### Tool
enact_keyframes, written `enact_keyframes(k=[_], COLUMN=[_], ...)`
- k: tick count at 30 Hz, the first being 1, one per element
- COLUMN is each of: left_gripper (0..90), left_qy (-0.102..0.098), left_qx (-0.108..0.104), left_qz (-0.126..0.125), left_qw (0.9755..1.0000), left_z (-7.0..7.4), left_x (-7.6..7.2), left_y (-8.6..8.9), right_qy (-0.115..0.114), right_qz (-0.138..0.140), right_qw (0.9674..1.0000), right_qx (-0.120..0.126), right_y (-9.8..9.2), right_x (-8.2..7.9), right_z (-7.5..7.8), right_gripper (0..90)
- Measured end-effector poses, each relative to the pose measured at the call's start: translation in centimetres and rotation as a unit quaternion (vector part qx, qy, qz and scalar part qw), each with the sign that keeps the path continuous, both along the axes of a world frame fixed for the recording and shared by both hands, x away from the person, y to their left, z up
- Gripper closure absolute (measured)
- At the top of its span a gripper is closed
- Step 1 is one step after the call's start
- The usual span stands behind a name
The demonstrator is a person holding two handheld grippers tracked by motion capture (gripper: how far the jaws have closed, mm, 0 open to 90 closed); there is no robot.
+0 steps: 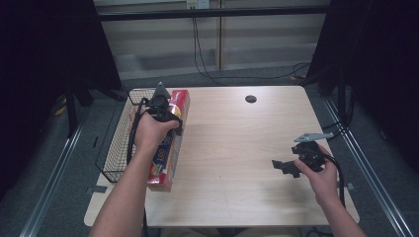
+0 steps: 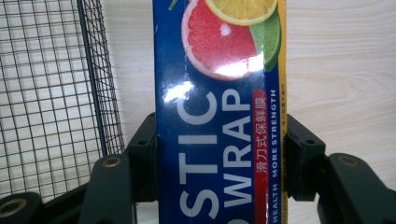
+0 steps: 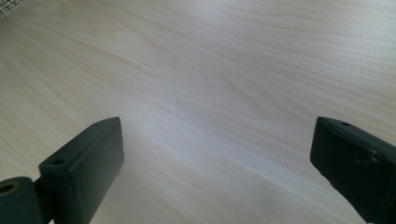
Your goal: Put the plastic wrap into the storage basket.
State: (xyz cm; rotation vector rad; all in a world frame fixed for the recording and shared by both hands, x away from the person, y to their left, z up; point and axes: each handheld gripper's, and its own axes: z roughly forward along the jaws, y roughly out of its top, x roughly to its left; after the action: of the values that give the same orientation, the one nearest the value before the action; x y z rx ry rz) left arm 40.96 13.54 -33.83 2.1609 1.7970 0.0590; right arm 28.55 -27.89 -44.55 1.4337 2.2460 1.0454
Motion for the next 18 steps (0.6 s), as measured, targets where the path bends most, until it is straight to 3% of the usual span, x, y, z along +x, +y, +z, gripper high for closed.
enact_keyframes(k=[18], left_gripper=[42.8], left_qy=[0.0], left_qx=[0.001], left_qz=[0.016], left_qw=[0.9999], left_z=[1.1], left_x=[0.2], left_y=[1.3], right_qy=[-0.001], right_qz=[0.005], right_qw=[1.0], right_qx=[0.0], right_y=[0.2], right_x=[0.1], right_z=[-0.1], right_gripper=[2.9])
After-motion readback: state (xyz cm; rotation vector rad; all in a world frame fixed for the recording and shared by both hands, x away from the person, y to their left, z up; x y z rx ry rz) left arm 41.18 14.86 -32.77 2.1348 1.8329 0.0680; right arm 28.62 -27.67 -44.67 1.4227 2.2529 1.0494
